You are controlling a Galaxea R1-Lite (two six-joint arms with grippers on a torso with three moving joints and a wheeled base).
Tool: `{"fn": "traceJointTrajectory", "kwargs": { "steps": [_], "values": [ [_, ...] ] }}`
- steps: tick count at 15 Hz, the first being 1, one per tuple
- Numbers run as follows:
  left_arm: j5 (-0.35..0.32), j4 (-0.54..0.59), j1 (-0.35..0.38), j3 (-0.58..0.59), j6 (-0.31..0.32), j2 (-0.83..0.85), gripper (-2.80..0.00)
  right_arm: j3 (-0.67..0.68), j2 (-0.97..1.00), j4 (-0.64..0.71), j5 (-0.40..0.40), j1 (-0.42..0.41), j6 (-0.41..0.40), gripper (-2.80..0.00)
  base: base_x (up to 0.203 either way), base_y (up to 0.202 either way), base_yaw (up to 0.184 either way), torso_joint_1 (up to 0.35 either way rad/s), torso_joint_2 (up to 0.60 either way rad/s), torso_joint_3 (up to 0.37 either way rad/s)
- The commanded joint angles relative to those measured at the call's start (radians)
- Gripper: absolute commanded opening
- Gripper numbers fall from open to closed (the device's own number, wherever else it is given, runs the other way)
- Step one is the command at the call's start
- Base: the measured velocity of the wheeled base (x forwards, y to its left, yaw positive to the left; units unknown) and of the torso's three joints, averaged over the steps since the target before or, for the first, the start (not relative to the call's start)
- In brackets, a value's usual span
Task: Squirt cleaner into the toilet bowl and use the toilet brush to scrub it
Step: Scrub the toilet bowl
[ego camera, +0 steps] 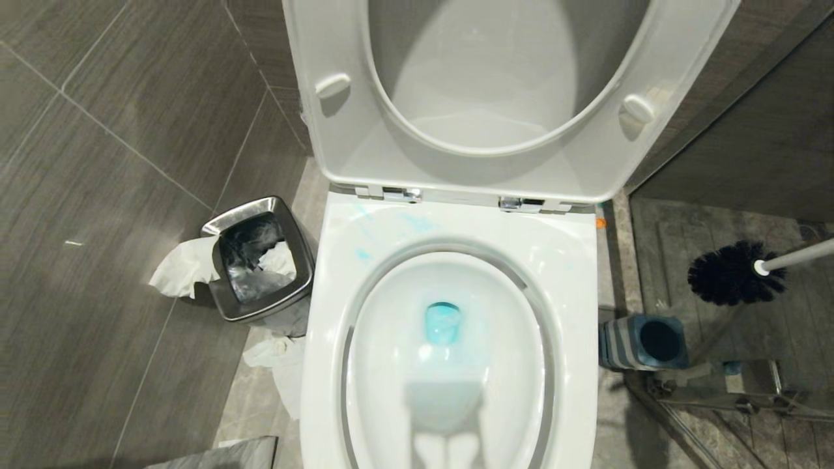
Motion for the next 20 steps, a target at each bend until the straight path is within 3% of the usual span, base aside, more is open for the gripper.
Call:
{"fn": "traceJointTrajectory", "kwargs": {
  "steps": [1,20],
  "values": [
    [0.0,0.0,0.0,0.0,0.0,0.001,-2.8,-0.001,0.002,0.001,0.001,0.0,0.001,-2.8,0.0,0.0,0.0,0.002,0.0,0.202],
    [0.0,0.0,0.001,0.0,-0.003,0.001,-2.8,-0.059,0.065,0.001,0.003,0.003,0.002,-2.8,0.0,0.0,0.0,0.002,0.0,0.203]
  ]
}}
